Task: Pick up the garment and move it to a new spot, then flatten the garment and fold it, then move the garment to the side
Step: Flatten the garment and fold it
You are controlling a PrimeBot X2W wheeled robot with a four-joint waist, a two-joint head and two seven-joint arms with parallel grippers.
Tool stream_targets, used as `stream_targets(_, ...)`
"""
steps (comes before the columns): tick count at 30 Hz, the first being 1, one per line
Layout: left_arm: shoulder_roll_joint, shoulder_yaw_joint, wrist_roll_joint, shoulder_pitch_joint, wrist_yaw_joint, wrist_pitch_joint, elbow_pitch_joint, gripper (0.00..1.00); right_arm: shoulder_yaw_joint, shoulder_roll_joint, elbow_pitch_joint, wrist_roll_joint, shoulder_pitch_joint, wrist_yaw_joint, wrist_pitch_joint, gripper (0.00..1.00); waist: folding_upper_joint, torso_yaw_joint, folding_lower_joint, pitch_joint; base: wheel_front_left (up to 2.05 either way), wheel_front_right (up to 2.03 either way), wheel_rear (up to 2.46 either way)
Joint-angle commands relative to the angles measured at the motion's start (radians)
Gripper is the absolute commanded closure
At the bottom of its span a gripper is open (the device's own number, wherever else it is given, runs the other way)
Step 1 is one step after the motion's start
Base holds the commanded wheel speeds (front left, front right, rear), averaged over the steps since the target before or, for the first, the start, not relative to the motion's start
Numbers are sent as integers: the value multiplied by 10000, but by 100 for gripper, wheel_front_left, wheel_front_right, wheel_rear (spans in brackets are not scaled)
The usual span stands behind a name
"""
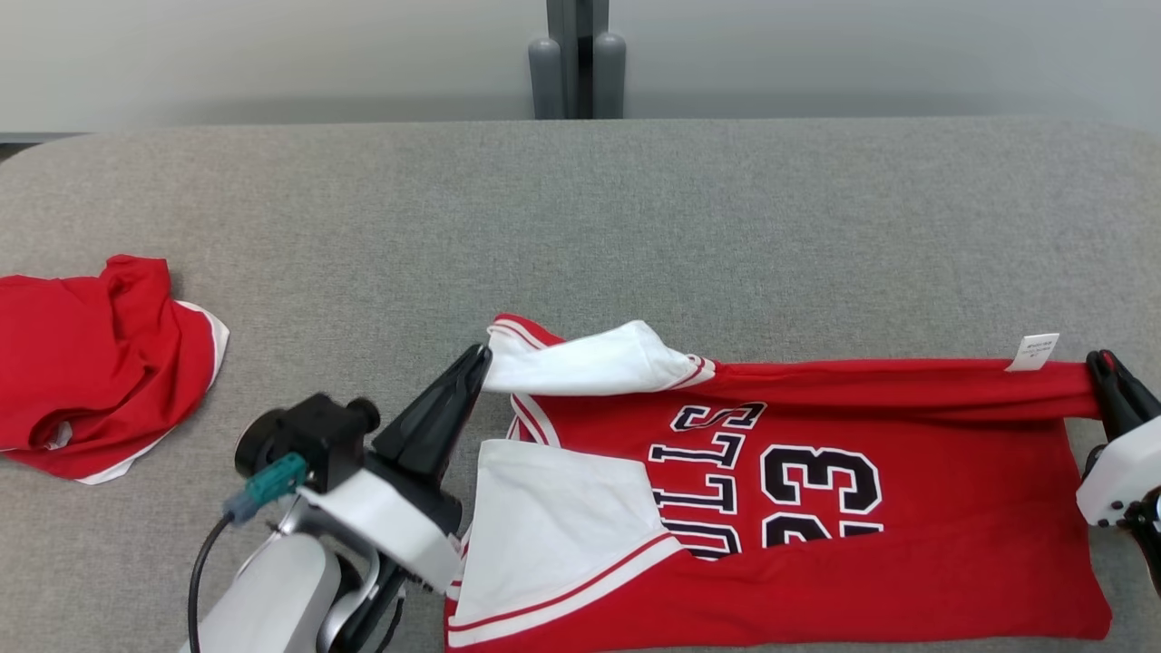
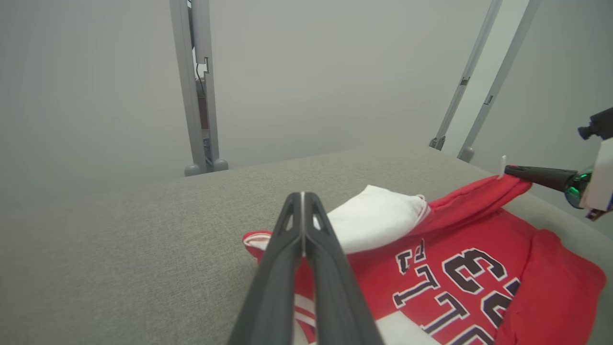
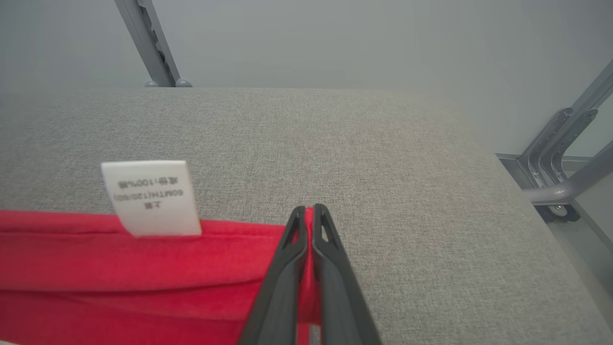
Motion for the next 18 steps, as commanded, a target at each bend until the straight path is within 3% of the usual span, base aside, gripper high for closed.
stream_targets(1, 163, -51, -155, 278, -7, 103, -242, 100, 42, -123, 42, 55, 197, -2, -4, 100, -1, 59, 0, -149, 0, 0, 0)
stream_targets(8, 693, -226, -522, 1240, -8, 618, -1301, 100, 325, -245, -35, 28, 380, -2, -4, 100, -1, 212, 0, -338, 0, 0, 0)
stream_targets(18, 1584, -1202, -922, 2421, -8, 1704, -2642, 100, 929, -429, -32, 179, 625, -2, -4, 100, -1, 456, 0, -550, 0, 0, 0)
